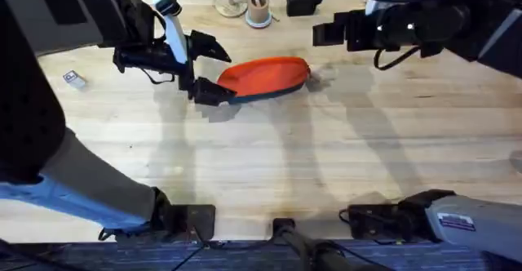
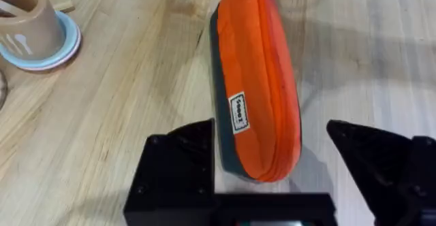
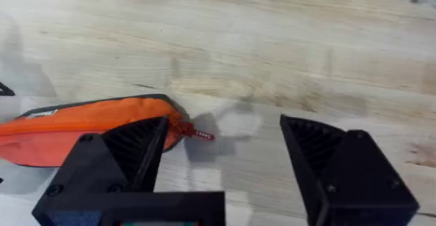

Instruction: Unzip the bag, pick up the pens from the table one at a time and place them inside, then zip the bag closed.

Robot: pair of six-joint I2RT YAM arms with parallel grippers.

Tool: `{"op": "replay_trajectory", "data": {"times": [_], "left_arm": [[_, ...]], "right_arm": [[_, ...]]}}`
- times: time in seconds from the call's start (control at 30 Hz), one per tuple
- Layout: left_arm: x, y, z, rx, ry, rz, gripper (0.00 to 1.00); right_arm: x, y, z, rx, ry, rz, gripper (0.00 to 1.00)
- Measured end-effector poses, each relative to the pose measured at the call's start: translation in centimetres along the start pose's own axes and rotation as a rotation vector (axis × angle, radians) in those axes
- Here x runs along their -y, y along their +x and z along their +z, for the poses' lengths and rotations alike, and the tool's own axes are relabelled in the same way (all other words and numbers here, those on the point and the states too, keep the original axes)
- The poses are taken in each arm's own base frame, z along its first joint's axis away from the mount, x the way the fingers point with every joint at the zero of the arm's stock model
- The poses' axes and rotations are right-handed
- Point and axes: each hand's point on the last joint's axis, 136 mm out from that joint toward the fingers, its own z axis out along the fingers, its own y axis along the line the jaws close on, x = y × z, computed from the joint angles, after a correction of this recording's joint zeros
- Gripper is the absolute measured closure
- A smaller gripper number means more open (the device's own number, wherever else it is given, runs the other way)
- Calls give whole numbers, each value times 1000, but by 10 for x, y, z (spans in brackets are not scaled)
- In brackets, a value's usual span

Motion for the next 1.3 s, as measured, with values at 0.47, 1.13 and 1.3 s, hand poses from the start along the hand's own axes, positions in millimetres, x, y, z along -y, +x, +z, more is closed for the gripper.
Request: {"op": "replay_trajectory", "data": {"times": [0.47, 1.13, 1.3], "left_arm": [[2, 3, -9, -87, -34, -45, 5], [39, -87, -101, -203, -469, 43, 8], [60, -96, -122, -222, -583, 4, 8]], "right_arm": [[0, 0, 0, 1, 0, 0, 4], [-1, -3, 0, 13, -2, -24, 4], [-3, 8, 0, -29, -2, -91, 4]]}}
